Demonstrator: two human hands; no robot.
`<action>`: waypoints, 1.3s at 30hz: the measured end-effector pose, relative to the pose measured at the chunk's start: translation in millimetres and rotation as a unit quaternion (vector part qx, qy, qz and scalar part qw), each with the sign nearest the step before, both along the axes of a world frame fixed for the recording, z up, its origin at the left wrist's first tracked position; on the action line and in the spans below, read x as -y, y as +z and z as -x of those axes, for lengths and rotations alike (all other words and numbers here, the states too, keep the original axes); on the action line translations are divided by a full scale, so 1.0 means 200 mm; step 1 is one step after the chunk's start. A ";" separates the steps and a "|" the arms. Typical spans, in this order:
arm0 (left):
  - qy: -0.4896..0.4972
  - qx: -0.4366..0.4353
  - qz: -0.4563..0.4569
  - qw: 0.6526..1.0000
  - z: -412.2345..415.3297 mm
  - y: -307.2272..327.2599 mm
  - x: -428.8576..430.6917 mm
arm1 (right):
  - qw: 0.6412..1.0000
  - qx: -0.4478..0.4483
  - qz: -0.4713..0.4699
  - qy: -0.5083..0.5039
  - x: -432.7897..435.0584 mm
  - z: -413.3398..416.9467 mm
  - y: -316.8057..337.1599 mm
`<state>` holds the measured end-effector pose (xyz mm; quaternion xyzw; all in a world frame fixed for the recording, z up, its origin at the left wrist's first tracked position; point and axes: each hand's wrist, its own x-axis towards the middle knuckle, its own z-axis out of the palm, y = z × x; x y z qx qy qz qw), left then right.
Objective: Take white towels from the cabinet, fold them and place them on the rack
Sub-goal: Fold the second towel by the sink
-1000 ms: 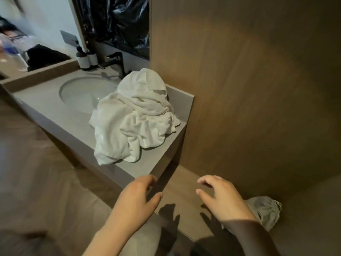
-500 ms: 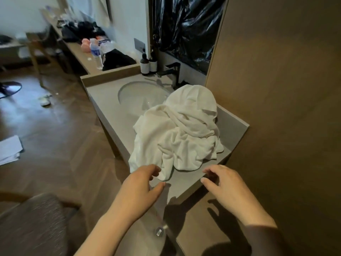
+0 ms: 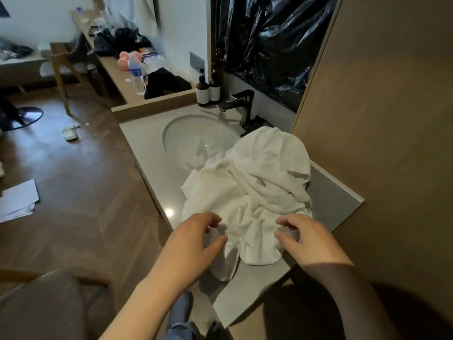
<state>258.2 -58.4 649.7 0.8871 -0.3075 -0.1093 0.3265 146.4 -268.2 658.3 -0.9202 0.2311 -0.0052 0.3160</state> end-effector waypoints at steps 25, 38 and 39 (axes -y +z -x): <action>-0.308 -0.060 0.041 0.948 -1.00 0.00 0.65 | 0.919 0.090 0.031 -0.382 -0.03 -0.50 0.02; -0.313 -0.023 0.030 0.949 -0.96 -0.05 0.67 | 0.931 0.090 0.059 -0.348 0.02 -0.53 -0.11; -0.309 -0.026 0.028 0.950 -0.96 -0.06 0.67 | 0.931 0.092 0.062 -0.347 0.02 -0.53 -0.12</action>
